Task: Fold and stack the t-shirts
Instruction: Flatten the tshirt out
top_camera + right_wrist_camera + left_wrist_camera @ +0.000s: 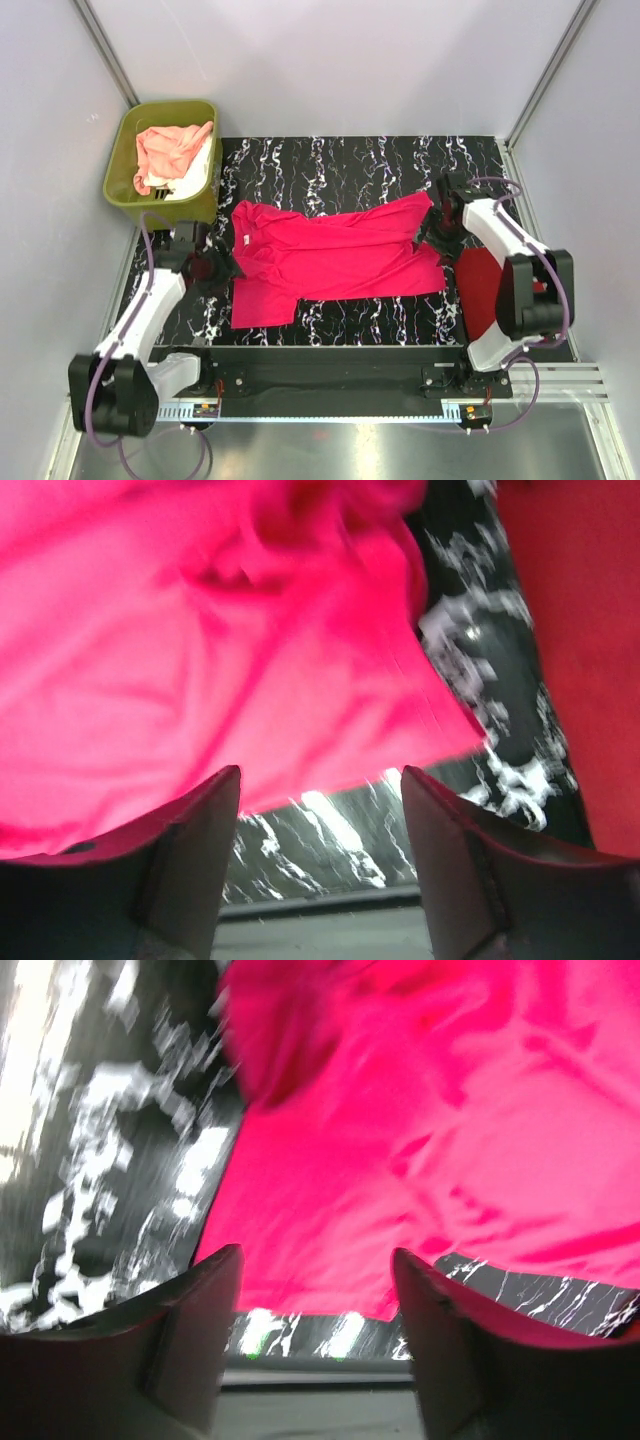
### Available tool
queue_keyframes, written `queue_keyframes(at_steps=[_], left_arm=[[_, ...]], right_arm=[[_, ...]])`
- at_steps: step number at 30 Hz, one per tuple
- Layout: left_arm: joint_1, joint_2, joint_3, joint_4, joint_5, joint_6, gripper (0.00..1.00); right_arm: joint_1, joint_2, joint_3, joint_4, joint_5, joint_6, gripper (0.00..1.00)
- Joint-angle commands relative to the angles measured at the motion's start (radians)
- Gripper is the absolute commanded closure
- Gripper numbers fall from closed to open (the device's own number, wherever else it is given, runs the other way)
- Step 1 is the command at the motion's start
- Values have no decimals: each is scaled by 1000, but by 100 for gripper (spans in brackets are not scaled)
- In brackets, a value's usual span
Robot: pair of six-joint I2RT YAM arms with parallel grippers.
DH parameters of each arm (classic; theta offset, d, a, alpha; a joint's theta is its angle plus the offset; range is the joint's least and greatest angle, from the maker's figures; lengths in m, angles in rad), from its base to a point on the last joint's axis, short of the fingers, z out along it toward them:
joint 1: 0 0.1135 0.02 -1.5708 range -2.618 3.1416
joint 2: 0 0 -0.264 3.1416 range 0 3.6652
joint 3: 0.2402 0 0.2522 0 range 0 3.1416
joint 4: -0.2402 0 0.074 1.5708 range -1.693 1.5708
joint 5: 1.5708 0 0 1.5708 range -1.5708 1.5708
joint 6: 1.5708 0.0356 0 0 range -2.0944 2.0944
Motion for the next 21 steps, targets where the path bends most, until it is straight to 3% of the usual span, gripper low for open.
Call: queue_keyframes(at_steps=[1,6,9,11,14,21], left_arm=[[5,-104,-81,-67,-12,-115,39],[5,-74,-173,-18,-20,-187,54],[5,-57,-222,-8,-18,-209,53],[2,-57,-227,-42,-39,-227,46],[1,-69,-215,-109,-96,-256,51],[-1,-31,-245,-55,-93,-286,48]], right_arm=[[-2,-117,-73,-55,-9,35,31],[-2,-160,-180,-12,-73,106,56],[-2,-159,-201,-3,-92,117,57],[-3,-160,-202,-3,-72,114,56],[-3,-157,-194,-8,-53,109,55],[-3,-149,-193,-3,-39,117,55]])
